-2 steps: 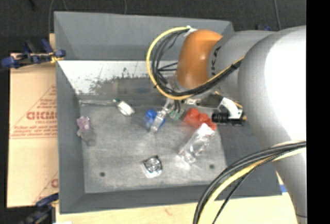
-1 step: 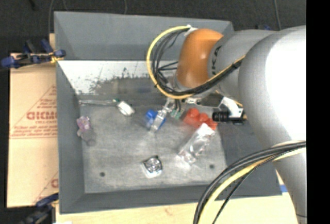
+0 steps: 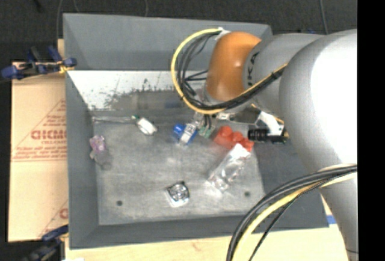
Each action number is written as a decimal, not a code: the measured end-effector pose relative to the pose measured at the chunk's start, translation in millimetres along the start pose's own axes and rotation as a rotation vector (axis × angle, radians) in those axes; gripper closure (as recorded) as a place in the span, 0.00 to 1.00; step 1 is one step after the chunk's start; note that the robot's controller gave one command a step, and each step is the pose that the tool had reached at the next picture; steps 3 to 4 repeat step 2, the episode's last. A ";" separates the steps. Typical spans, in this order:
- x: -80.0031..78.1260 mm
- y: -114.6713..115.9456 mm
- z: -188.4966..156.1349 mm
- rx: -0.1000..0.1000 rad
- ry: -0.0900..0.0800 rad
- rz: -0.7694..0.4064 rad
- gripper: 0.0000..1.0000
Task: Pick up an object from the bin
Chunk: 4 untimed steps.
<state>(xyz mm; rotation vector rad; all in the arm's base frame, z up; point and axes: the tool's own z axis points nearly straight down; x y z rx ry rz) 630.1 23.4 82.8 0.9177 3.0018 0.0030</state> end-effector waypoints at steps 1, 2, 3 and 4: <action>-2.1 0.9 -31.5 -0.002 -0.004 -0.005 1.00; -4.9 1.7 -92.5 -0.004 -0.005 -0.011 1.00; -4.9 1.7 -92.5 -0.004 -0.005 -0.011 1.00; -4.9 1.7 -92.5 -0.004 -0.005 -0.011 1.00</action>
Offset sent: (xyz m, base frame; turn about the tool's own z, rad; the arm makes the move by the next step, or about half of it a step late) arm 0.0001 0.0000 0.0284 0.0000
